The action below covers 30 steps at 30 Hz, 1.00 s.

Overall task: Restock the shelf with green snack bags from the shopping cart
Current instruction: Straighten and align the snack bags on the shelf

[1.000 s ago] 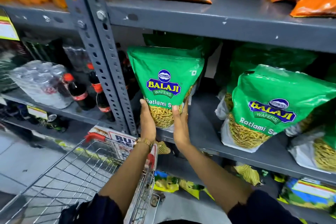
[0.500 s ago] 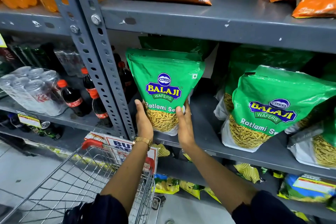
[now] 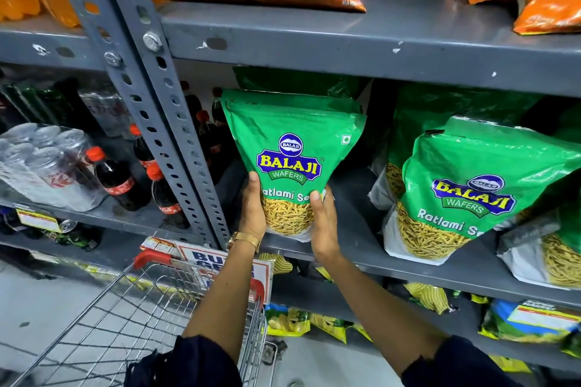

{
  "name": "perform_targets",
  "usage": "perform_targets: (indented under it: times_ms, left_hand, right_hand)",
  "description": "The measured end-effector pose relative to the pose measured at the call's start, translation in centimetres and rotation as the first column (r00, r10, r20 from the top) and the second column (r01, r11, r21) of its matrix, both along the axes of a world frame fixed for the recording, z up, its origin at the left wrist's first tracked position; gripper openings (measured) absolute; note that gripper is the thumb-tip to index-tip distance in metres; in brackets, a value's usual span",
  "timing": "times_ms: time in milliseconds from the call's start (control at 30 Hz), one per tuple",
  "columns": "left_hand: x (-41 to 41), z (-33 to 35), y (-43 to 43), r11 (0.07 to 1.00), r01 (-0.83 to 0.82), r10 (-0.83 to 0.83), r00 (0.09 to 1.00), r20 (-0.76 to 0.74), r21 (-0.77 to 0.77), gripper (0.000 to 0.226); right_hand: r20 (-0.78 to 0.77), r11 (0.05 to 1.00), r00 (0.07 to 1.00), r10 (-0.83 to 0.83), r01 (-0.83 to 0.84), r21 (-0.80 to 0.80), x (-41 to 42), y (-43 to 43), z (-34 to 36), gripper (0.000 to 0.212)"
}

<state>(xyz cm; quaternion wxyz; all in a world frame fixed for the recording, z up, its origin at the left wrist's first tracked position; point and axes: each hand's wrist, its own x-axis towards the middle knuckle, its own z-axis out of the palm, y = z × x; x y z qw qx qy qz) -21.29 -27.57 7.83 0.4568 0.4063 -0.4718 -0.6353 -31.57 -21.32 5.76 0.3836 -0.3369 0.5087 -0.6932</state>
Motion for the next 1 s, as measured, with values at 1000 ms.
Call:
perform_targets:
  times_ms: [1000]
  left_hand:
    - [-0.6,1.0,3.5,0.967,-0.209,0.228,0.966,0.123,-0.149,0.087]
  right_hand:
    - [-0.106,0.995,0.993,0.054,-0.044,0.090,-1.5,3.6,2.2,0.088]
